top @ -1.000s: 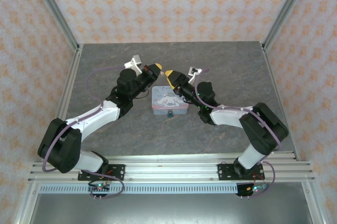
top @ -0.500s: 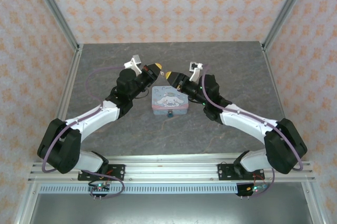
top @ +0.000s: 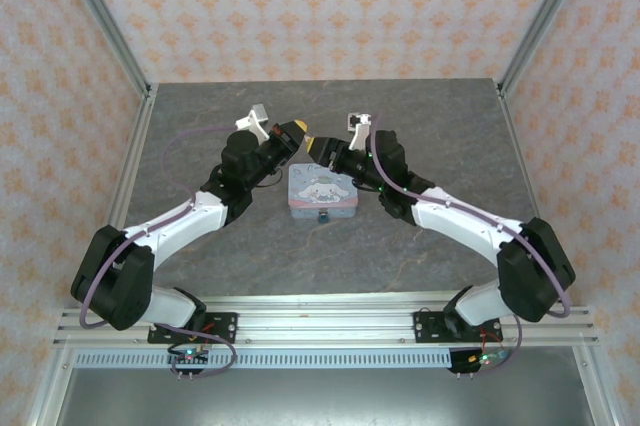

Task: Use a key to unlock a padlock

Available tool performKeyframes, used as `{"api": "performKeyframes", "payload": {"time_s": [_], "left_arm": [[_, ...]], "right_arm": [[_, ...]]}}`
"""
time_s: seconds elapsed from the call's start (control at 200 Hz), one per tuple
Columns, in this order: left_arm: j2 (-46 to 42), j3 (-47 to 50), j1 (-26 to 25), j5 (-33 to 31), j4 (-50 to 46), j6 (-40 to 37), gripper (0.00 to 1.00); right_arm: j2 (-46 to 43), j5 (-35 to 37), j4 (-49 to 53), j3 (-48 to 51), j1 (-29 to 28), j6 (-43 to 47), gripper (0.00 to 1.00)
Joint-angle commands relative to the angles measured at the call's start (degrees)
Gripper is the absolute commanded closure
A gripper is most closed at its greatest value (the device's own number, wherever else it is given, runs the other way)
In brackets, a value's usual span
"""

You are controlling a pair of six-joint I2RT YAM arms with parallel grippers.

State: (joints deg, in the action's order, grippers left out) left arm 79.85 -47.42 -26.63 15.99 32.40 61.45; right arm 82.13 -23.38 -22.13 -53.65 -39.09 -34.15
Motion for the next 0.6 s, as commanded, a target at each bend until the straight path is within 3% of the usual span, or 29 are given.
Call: {"api": "performKeyframes", "payload": {"time_s": [0.0,0.596], "left_arm": [[-1.53,-1.1,-0.33,-0.66,0.23,-0.92,1.0],[-1.9,-0.7,-0.28,-0.47,0.23,-0.71,1.0]], "right_arm": [[1.26,-0.86,0.78,-2.33,-0.4,1.64,0.47],[5.46,-0.25,-6.21,-3.47,-0.29,-2.73,0.63]]}}
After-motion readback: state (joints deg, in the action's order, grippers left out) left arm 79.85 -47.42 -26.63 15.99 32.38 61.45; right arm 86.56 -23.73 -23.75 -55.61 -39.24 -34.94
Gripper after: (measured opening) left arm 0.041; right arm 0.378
